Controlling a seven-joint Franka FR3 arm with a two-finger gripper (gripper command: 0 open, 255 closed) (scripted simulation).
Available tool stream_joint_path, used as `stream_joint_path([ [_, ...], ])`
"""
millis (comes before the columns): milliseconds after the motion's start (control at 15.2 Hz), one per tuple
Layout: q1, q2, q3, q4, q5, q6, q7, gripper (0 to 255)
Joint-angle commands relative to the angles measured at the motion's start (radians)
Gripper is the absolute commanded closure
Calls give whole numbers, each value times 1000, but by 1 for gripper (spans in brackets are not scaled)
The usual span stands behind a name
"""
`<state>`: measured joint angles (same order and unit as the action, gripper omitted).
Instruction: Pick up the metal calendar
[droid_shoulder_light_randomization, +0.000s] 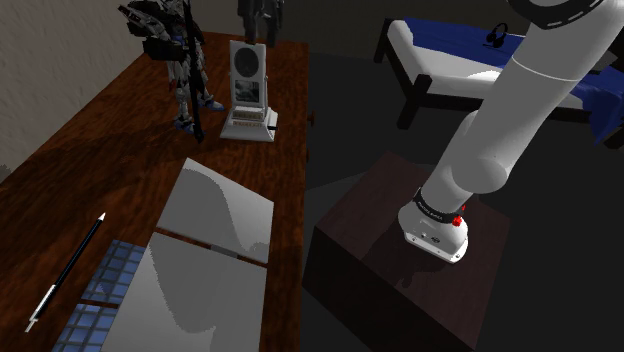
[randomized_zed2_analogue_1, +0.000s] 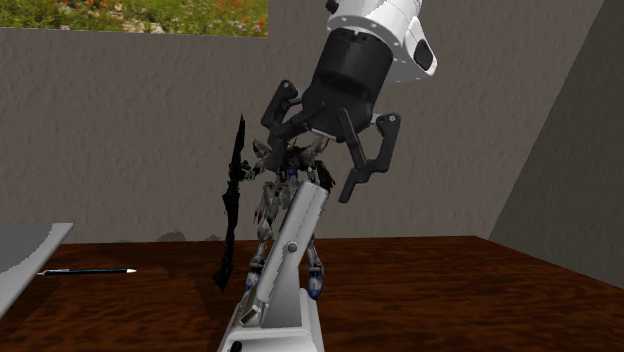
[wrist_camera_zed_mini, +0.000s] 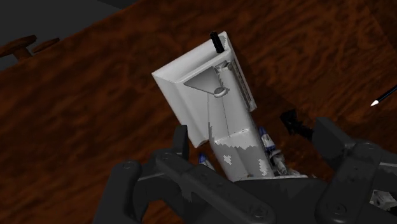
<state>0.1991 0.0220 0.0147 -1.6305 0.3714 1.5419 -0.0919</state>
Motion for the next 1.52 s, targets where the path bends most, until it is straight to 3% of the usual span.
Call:
stream_joint_path([
  [0,1,-5,0,-35,1,28,-11,0],
  [264,2,-9,1,-73,1,61,-22,0],
  [330,1,-8,1,-73,1,61,-23,255],
  [924,2,-8,1,-73,1,61,-22,255],
  [1452,-2,8,-1,52,1,-43,13,255],
])
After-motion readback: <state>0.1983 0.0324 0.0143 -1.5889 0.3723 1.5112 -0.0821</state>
